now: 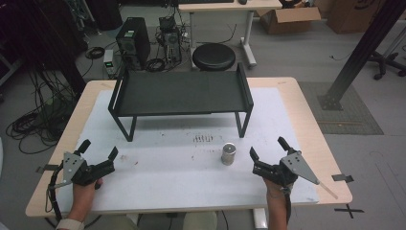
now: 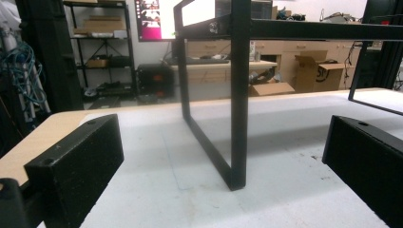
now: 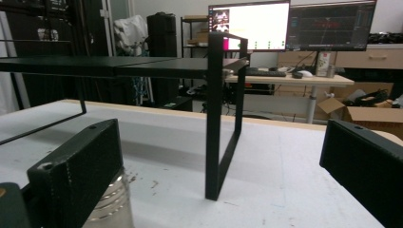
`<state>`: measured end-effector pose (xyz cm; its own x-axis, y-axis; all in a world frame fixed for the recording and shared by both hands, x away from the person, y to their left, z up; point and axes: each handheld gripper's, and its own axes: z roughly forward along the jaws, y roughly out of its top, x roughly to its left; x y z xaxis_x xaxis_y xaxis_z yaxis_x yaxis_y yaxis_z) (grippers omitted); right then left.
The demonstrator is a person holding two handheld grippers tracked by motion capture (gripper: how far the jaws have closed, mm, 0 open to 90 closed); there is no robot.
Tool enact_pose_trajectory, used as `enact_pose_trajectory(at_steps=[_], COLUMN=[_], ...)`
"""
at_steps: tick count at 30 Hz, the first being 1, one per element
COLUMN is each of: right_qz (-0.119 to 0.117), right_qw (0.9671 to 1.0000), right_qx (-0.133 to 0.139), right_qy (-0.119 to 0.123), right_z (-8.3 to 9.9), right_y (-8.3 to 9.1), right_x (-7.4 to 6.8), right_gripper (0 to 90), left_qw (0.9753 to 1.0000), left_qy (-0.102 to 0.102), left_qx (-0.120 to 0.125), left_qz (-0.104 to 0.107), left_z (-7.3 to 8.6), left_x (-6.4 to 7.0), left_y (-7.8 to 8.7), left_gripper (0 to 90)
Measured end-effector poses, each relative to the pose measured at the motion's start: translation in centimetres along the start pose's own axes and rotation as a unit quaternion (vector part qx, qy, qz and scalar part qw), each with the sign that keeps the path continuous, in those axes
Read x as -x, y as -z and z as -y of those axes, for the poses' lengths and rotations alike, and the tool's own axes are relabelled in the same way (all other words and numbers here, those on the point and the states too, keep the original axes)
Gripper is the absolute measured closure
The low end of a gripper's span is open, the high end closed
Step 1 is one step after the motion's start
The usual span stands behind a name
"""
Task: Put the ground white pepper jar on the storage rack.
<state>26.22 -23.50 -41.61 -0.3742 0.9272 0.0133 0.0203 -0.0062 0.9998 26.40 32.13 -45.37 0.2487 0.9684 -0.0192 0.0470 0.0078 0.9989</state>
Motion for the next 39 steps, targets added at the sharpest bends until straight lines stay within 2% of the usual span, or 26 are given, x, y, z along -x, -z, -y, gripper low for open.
enact_pose_trajectory(at_steps=[13, 17, 39], right_qz=[-0.035, -0.046, -0.078], right_qw=[0.9993, 0.9988, 0.9947], right_qx=[-0.009, -0.015, -0.067], right_qy=[0.005, 0.0, 0.001], right_z=[-0.4, -0.2, 0.9], right_y=[-1.1, -1.4, -3.2], right_x=[-2.3, -2.9, -4.6], right_gripper=[0.0, 0.0, 0.0], left_qw=[1.0, 1.0, 1.0], left_qy=[0.003, 0.002, 0.0], left_qx=[0.0, 0.0, 0.002], left_qz=[0.0, 0.0, 0.0], left_z=[0.0, 0.0, 0.0], left_x=[-0.1, 0.0, 0.0], left_y=[0.0, 0.0, 0.1], left_gripper=[0.2, 0.3, 0.3])
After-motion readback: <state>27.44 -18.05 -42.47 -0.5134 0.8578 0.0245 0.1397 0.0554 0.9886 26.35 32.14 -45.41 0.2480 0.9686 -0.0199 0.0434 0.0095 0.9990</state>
